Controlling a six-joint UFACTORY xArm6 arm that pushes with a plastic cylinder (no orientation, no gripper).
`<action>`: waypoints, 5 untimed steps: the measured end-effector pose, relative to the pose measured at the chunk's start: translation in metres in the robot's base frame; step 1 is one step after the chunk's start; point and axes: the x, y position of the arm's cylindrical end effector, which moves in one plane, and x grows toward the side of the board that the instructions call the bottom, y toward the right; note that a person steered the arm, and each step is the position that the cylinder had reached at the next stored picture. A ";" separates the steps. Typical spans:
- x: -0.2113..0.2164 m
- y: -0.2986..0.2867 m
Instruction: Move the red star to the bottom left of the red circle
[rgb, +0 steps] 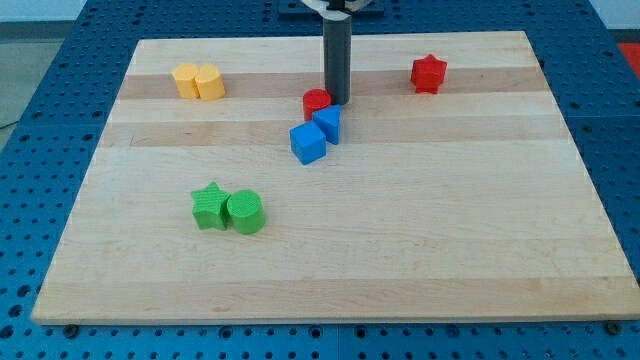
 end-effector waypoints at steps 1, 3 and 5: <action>-0.018 0.004; -0.001 0.130; -0.040 0.183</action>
